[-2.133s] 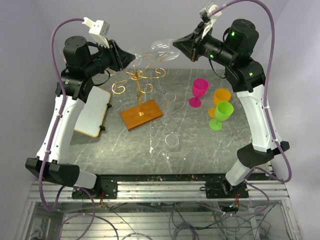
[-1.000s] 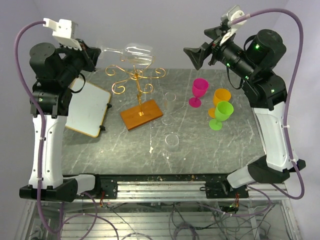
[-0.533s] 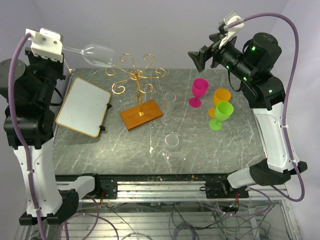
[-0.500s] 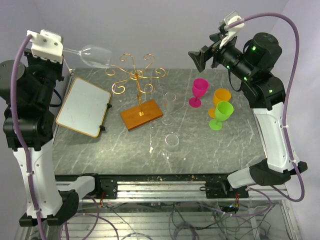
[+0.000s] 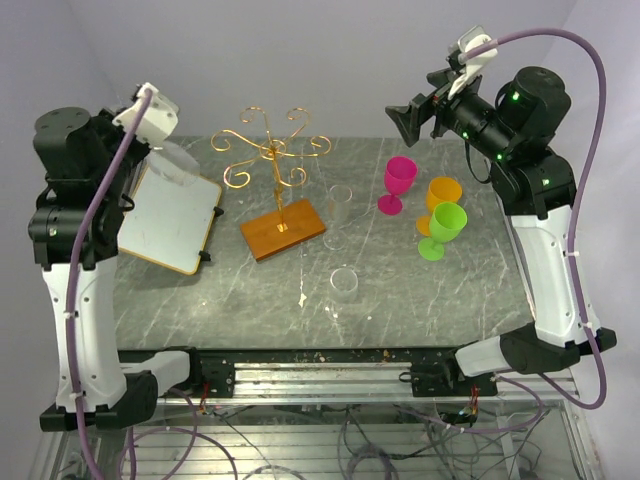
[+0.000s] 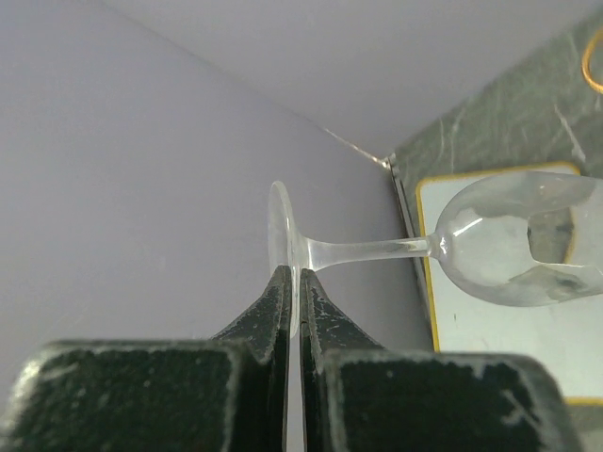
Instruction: Place the wine glass upside down on the wine glass rack
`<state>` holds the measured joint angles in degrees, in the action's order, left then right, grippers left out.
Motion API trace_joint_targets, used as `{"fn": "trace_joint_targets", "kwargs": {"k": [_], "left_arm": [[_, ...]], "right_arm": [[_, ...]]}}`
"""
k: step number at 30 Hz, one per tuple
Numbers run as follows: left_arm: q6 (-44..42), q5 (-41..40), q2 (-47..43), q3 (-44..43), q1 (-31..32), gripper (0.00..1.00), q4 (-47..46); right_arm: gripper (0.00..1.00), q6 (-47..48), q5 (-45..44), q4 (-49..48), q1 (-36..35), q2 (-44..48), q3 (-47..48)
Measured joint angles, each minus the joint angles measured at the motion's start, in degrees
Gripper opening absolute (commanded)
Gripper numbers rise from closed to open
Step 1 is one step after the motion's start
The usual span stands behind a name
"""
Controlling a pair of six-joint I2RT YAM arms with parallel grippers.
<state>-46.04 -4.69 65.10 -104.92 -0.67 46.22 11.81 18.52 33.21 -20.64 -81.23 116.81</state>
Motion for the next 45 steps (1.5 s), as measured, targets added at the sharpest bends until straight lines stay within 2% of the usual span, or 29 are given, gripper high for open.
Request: {"fn": "trace_joint_targets", "kwargs": {"k": [7,16,26,37,45], "left_arm": [[-7.9,0.0,2.0,3.8,1.4,0.07,3.4],[-16.4,-1.3,4.4,5.2,13.0,0.07,5.5],[-24.0,-3.8,10.8,4.8,20.7,0.07,6.4],[-25.6,-2.1,16.0,0.7,24.7,0.07,5.0],[-24.9,-1.7,18.4,0.7,25.2,0.07,-1.8]], "right_arm": [[0.97,0.0,1.7,-0.1,0.9,0.2,-0.9],[0.97,0.0,2.7,-0.4,1.8,0.3,-2.1],[0.98,-0.4,4.7,-0.8,3.8,1.5,-4.0],[0.98,-0.9,6.4,-1.0,5.8,2.6,-4.9],[0.98,-1.6,7.7,-1.9,7.0,2.7,-5.0]]}}
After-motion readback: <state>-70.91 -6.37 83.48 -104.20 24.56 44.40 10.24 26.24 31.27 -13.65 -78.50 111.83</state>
